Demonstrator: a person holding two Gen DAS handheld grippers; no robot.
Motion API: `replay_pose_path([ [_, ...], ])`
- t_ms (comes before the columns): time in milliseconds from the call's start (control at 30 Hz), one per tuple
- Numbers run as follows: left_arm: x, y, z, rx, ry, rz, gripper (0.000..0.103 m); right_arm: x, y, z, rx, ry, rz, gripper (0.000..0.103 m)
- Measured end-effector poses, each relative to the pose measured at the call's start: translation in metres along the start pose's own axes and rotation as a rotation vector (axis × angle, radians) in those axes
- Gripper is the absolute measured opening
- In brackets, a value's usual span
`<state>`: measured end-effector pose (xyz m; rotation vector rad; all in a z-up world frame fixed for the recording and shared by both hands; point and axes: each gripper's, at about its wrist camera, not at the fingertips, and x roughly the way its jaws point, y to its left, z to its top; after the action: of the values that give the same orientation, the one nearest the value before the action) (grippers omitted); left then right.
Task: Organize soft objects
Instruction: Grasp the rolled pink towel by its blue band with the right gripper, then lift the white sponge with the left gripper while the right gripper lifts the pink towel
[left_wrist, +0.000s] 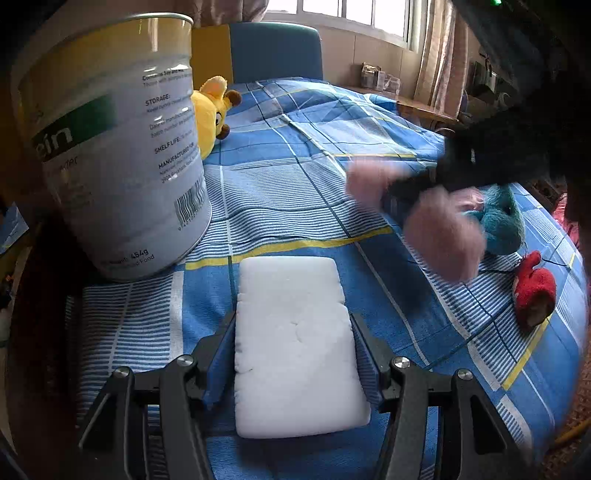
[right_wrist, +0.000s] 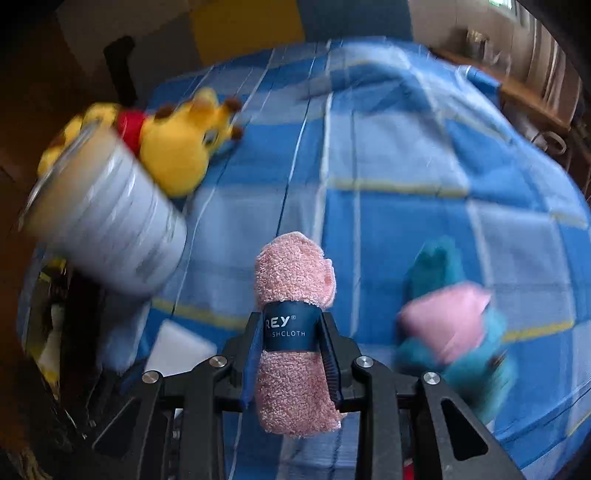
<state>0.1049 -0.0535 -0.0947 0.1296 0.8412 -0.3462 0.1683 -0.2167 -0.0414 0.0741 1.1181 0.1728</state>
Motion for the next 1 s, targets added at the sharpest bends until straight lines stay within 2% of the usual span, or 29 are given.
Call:
replay_pose_path([
  [67,0.0,0.001,0.0,-0.003,0.0,-0.003,0.058,0.017,0.0,-0.013,0.0,0.034,-0.025,0.033],
  [100,0.0,0.001,0.0,-0.003,0.0,-0.004,0.058,0.018,-0.001,-0.017,0.008,-0.005,-0.016,0.033],
  [300,0.001,0.0,0.001,0.009,0.0,0.012,0.059,0.017,-0.015,-0.019,0.085,-0.017,0.069,0.034],
  [667,0.0,-0.003,0.0,0.019,0.001,0.022,0.059,0.017,0.002,-0.018,-0.022,-0.017,-0.011,0.038],
  [867,0.0,-0.003,-0.001,0.019,0.001,0.022,0.059,0.026,0.002,-0.017,-0.015,0.023,0.004,0.042],
  [1000,0.0,-0.003,-0.001,0.018,0.001,0.021,0.059,0.029,0.006,-0.019,-0.046,0.026,-0.026,0.042],
])
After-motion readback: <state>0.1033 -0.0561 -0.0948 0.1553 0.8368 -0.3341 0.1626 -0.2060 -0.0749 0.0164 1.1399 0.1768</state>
